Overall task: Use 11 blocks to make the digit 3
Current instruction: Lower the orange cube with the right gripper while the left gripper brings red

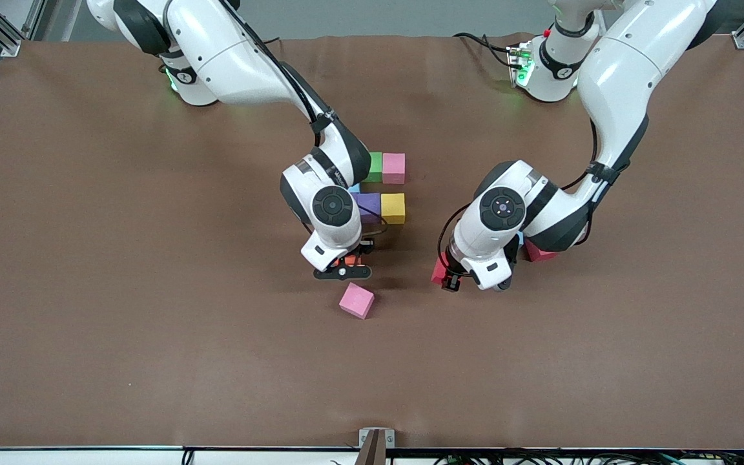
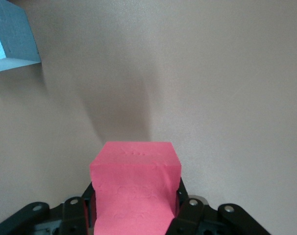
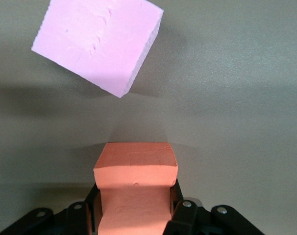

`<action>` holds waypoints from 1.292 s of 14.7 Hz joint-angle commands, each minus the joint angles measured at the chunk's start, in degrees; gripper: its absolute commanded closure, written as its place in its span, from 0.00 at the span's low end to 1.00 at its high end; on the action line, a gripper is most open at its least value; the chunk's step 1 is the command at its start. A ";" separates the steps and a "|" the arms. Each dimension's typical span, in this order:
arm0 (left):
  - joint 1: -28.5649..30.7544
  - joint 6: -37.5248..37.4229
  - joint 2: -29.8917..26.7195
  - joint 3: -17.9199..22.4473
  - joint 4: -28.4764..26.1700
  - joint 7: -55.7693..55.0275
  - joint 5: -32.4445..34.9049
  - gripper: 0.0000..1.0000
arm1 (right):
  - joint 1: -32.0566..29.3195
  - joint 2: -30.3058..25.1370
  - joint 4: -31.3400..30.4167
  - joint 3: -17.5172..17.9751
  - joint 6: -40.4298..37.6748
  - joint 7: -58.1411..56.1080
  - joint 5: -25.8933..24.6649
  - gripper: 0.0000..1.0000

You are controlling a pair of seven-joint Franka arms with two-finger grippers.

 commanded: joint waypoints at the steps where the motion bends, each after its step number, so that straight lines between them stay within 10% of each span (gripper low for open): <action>1: -1.03 -0.95 0.65 0.35 1.85 -0.40 -0.87 0.70 | 0.13 -0.23 -0.80 -0.09 0.18 0.87 -0.28 1.00; 12: -2.27 -0.95 0.73 0.62 2.91 -0.67 -0.87 0.70 | 0.40 -0.23 -0.80 -0.09 0.10 1.31 -0.28 0.93; 13: -2.27 -0.95 0.73 0.62 2.91 -0.67 -0.87 0.70 | 0.31 -0.23 -0.80 -0.09 0.10 1.31 -0.28 0.84; 15: -2.27 -0.95 0.73 0.62 2.91 -0.67 -0.87 0.70 | 0.22 -0.23 -0.80 -0.09 0.18 1.04 -0.37 0.05; 19: -2.27 -0.95 0.73 0.62 2.91 -0.67 -0.87 0.70 | -0.04 -0.23 -0.63 -0.09 0.27 1.31 -0.28 0.00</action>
